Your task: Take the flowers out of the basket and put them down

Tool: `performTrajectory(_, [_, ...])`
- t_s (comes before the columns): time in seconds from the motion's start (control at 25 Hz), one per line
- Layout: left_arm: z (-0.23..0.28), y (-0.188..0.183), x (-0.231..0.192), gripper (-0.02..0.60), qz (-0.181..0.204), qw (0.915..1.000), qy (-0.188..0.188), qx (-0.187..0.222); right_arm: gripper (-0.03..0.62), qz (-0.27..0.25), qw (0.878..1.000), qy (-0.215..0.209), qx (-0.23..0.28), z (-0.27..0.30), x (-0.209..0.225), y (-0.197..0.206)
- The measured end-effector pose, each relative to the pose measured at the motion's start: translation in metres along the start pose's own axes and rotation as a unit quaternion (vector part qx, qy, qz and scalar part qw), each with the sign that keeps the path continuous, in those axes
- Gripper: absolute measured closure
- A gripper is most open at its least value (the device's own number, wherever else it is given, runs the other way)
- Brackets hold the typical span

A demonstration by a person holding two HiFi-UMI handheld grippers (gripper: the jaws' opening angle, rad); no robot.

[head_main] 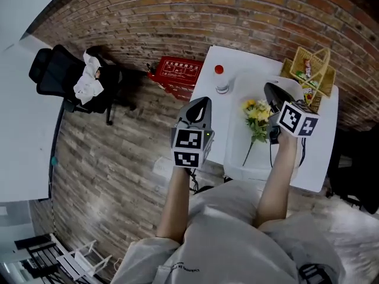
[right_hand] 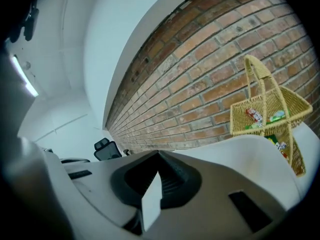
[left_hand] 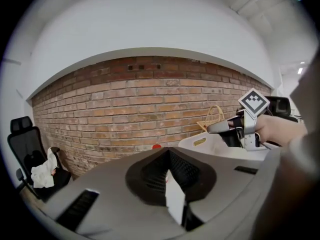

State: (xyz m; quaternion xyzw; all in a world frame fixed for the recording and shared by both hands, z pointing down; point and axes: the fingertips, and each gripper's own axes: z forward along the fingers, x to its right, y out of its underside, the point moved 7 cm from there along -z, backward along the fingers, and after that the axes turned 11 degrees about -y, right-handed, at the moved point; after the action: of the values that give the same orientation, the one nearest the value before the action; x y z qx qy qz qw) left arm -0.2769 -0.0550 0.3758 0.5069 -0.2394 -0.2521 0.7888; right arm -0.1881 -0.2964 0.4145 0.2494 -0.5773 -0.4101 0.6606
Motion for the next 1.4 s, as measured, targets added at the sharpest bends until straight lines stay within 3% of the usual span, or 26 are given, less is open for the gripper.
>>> performTrajectory(0.28, [0.047,0.003,0.026,0.557,0.013,0.9955,0.094,-0.004,0.577,0.013,0.999,0.032,0.033,-0.016,0.012,0.013])
performTrajectory(0.6, [0.091,0.002,0.046,0.557,0.043,0.9747,0.219,-0.008,0.579,0.014,0.986,0.157,0.046,-0.051,0.010,0.041])
performTrajectory(0.76, [0.097,0.003,0.052,0.557,0.055,0.9608,0.272,-0.005,0.577,-0.006,0.968,0.251,0.010,-0.059,0.004,0.068])
performTrajectory(0.96, [0.108,0.004,0.048,0.557,0.044,0.9485,0.314,0.006,0.569,-0.023,0.951,0.307,-0.044,-0.048,-0.001,0.097])
performTrajectory(1.24, [0.121,0.013,0.048,0.557,0.029,0.9355,0.352,0.010,0.533,0.048,0.936,0.331,-0.106,-0.051,0.008,0.139])
performTrajectory(1.36, [0.124,0.008,0.045,0.557,0.022,0.9304,0.365,0.016,0.489,0.075,0.930,0.329,-0.147,-0.046,0.014,0.157])
performTrajectory(1.4, [0.125,0.008,0.045,0.557,0.020,0.9281,0.371,0.017,0.448,0.083,0.925,0.329,-0.169,-0.044,0.017,0.164])
